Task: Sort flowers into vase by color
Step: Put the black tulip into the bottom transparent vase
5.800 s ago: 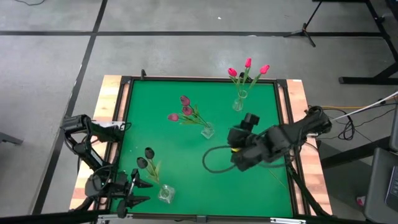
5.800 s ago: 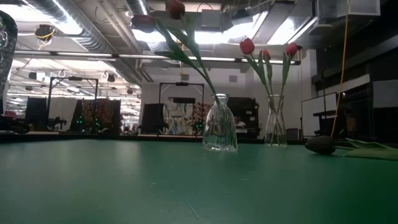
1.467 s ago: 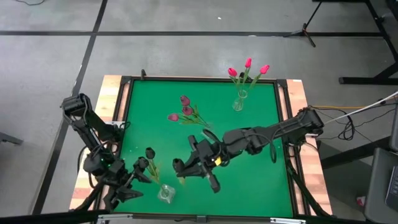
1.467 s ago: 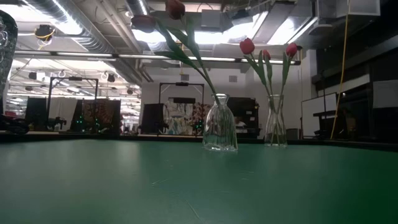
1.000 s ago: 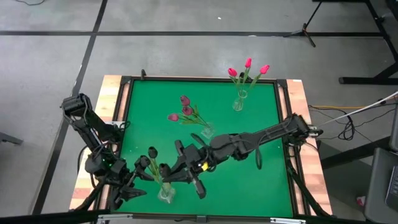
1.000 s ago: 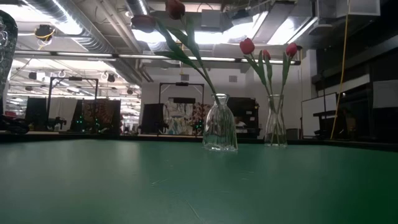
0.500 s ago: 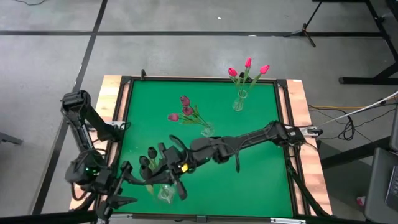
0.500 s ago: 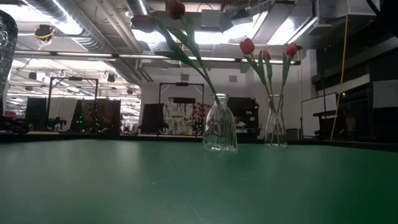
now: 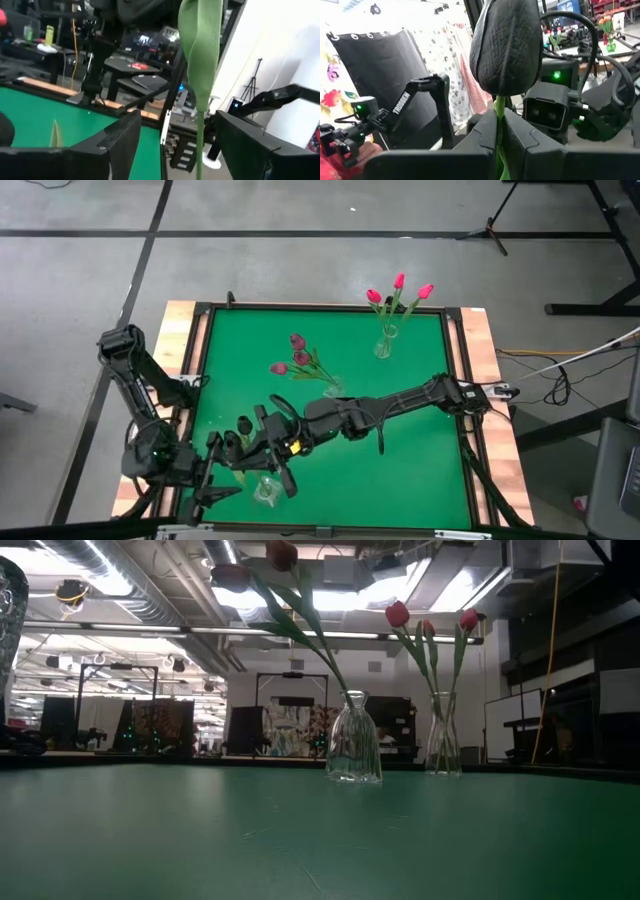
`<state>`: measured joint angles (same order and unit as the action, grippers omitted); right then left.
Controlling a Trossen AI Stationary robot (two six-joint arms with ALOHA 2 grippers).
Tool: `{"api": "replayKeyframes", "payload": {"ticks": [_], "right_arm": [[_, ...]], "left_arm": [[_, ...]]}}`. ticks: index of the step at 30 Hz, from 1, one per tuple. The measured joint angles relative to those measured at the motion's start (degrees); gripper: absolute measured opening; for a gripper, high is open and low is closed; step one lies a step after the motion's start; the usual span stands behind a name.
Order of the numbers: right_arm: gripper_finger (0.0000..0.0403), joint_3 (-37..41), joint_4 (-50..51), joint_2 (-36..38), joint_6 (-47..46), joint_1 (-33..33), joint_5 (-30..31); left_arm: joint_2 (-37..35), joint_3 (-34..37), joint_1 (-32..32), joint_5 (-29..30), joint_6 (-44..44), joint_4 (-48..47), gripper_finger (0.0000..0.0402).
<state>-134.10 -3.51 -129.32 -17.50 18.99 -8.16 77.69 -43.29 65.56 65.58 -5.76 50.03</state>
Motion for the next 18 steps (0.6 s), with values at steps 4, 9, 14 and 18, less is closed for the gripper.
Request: {"api": "replayKeyframes", "payload": {"ticks": [4,9,14,18], "right_arm": [[0.0018,0.0,0.65,-0.33,0.0,-0.22,-0.02],[0.0018,0.0,3.37,-0.39,0.0,-0.65,0.16],[0.0018,0.02,3.63,-0.43,0.0,-0.7,0.04],[0.0018,0.02,3.68,-0.44,0.0,-0.75,0.02]], "left_arm": [[0.0,0.0,-1.71,-4.25,-6.48,-4.55,0.0247],[0.0,0.0,-4.01,-9.77,-16.05,-11.61,0.0247],[0.0,0.0,-4.59,-12.3,-22.9,-17.25,0.0247],[0.0,0.0,-4.56,-12.63,-24.15,-18.22,0.0247]]}}
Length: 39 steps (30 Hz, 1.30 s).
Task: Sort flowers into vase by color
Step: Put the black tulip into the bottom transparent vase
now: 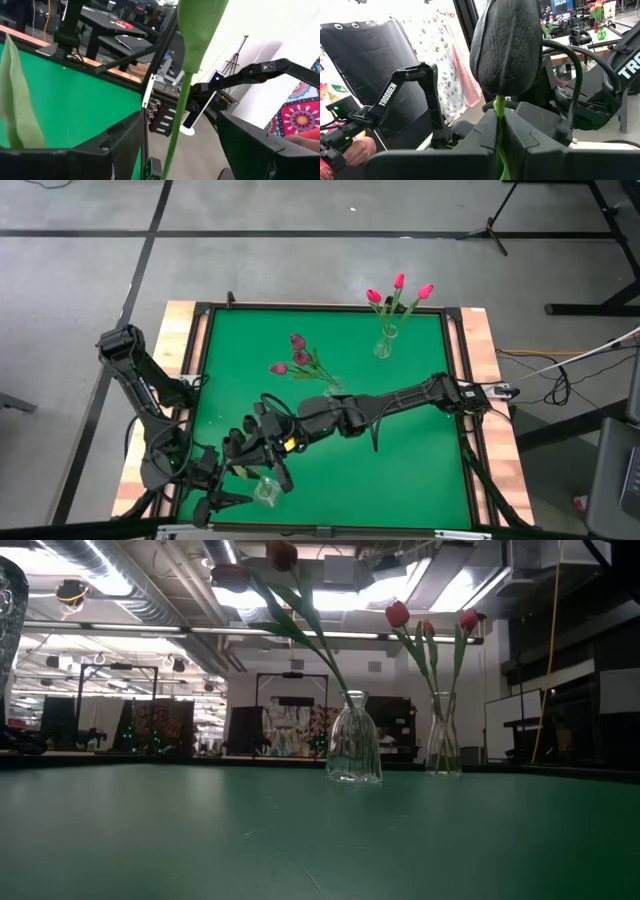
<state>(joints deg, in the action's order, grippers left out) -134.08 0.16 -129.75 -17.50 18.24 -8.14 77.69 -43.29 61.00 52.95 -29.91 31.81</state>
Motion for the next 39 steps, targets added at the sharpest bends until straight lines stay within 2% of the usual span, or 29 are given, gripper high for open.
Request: {"api": "replayKeyframes", "payload": {"ticks": [6,11,17,28,31,34,37,39], "right_arm": [[0.0018,0.0,-0.01,0.0,0.0,0.02,0.0],[0.0018,0.0,-0.02,0.0,0.0,0.07,-0.02],[0.0018,0.0,-0.09,0.0,0.0,0.07,-0.98],[0.0019,0.0,0.0,0.0,-0.01,0.11,-2.01],[0.002,0.0,0.02,0.0,1.29,0.03,-3.59],[0.0026,-0.03,0.79,0.03,3.59,0.02,-7.89],[0.0048,-0.04,6.17,1.51,7.2,0.04,-12.49],[0.007,-0.04,12.21,3.15,9.92,0.11,-12.91]], "left_arm": [[0.0,0.0,-0.03,-1.74,-0.3,-0.33,0.0243],[0.0,0.0,-0.36,-2.1,-1.54,-1.55,0.0211],[0.0,0.0,-1.11,-2.1,-1.68,-1.51,0.0151],[0.0,0.0,-0.98,-2.07,-2.48,-1.55,0.001],[0.0,0.0,0.22,-0.68,-1.34,-1.11,0.0008],[0.04,0.0,1.87,2.36,-0.96,-1.16,0.0005],[0.13,0.07,4.26,6.5,0.27,-1.07,0.0004],[0.13,0.07,5.75,9.44,0.55,-0.26,0.0003]]}}
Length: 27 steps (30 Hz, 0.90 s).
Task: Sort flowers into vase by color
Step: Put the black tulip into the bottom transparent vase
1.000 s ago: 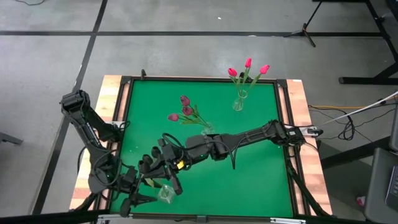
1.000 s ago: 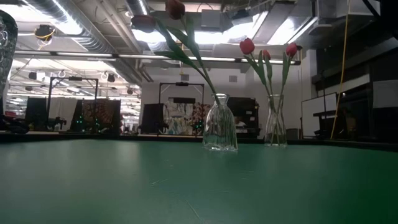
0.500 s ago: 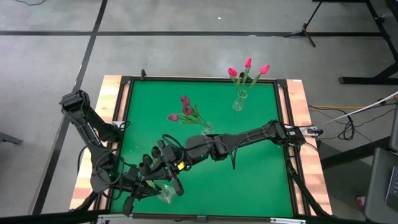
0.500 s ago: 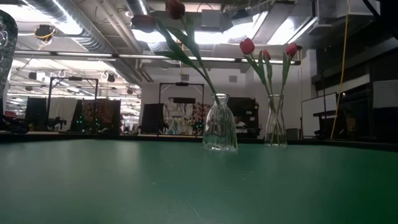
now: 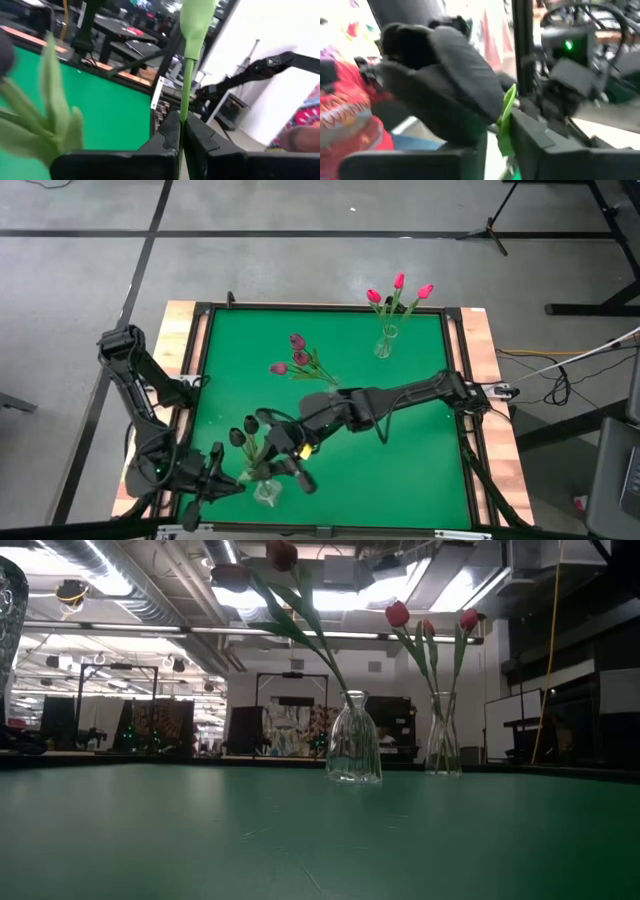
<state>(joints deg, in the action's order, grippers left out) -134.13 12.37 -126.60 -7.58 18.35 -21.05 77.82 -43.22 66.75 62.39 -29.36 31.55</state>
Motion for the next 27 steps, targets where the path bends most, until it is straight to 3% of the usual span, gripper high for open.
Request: {"api": "replayKeyframes", "payload": {"ticks": [6,13,21,27], "right_arm": [[0.0149,0.09,12.44,3.16,3.15,0.0,2.84],[0.0216,0.09,28.94,7.28,6.75,0.23,3.52],[0.0218,0.09,47.53,12.39,9.65,3.88,18.87],[0.0205,0.09,51.89,15.08,9.5,6.15,26.39]], "left_arm": [[-0.13,-0.02,2.16,7.08,4.74,4.08,0.0002],[-0.13,-0.04,3.18,10.18,11.0,8.68,0.0001],[1.81,-0.04,3.86,22.14,13.08,9.37,0.0],[4.44,-0.04,3.15,22.25,11.99,11.73,0.0]]}}
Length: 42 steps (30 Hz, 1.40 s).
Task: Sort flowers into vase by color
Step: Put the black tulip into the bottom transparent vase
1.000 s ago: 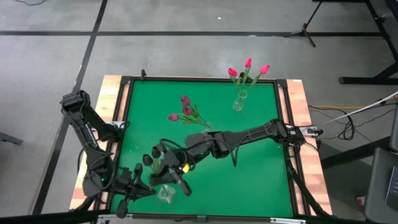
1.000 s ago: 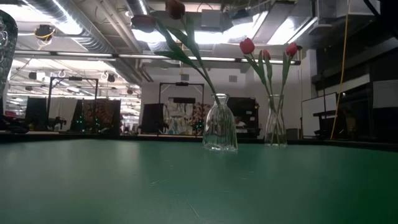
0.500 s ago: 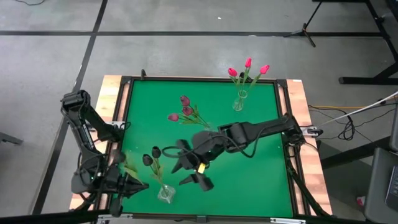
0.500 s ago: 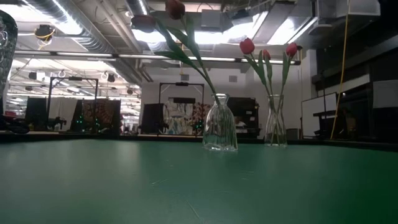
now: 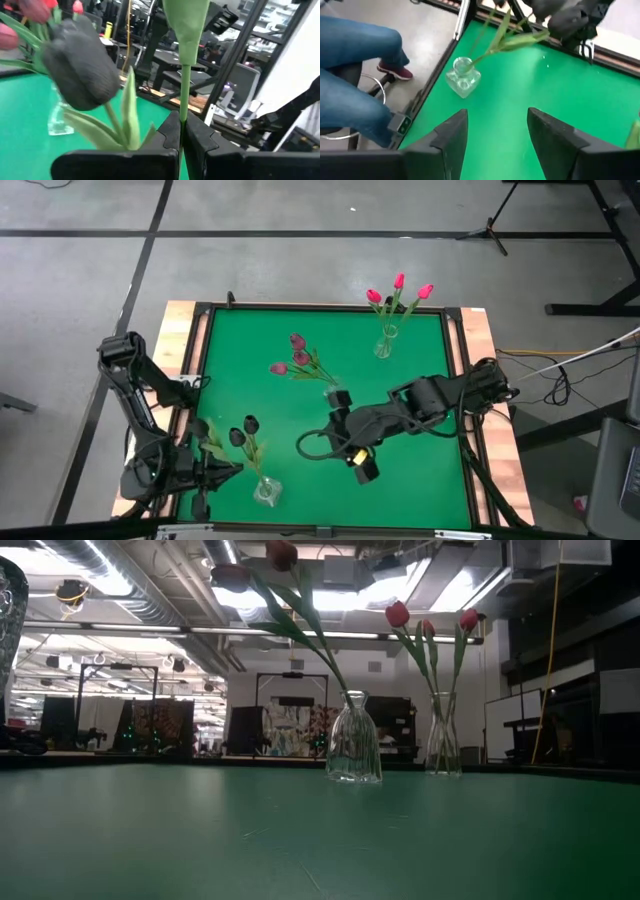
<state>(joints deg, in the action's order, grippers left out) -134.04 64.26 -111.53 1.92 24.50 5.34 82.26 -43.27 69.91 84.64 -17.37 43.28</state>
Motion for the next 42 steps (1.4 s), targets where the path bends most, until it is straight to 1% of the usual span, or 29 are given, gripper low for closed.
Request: {"api": "replayKeyframes", "payload": {"ticks": [3,7,11,13,18,29,31,35,40,42], "right_arm": [[0.0198,0.0,1.82,0.53,-0.93,-0.08,0.81],[0.0192,0.0,5.05,1.16,-1.75,-0.14,3.18],[0.0189,-0.02,6.96,1.18,-1.96,-0.14,4.96],[0.0189,-0.02,7.06,1.18,-1.99,-0.14,5.21],[0.0188,-0.02,7.85,1.18,-2.11,-0.14,5.71],[0.0188,-0.02,9.39,1.14,-3.7,-0.14,5.67],[0.0188,-0.02,9.39,1.14,-3.74,-0.14,5.67],[0.0188,-0.02,9.39,1.14,-3.72,-0.14,5.64],[0.0188,-0.02,9.37,1.14,-3.65,-0.14,5.64],[0.0188,-0.02,9.39,1.14,-3.65,-0.14,5.64]], "left_arm": [[0.87,-0.02,-0.43,-2.59,-1.39,1.27,0.0],[2.2,-0.02,-1.01,-3.32,-1.54,1.47,0.0],[3.1,-0.02,-3.3,-9.39,-1.54,1.4,0.0],[3.55,-0.02,-4.53,-11.25,-1.01,1.46,0.0],[3.71,-0.02,-6.24,-12.47,1.38,1.0,0.0],[3.7,-0.02,-5.78,-11.93,2.77,-1.2,0.0],[3.67,-0.02,-5.52,-11.91,1.45,-3.27,0.0],[3.67,-0.02,-5.43,-11.92,-4.3,-8.86,0.0],[3.67,-0.02,-6.36,-12.99,-6.09,-10.88,0.0001],[3.67,-0.02,-6.61,-14.08,-6.07,-11.22,0.0008]]}}
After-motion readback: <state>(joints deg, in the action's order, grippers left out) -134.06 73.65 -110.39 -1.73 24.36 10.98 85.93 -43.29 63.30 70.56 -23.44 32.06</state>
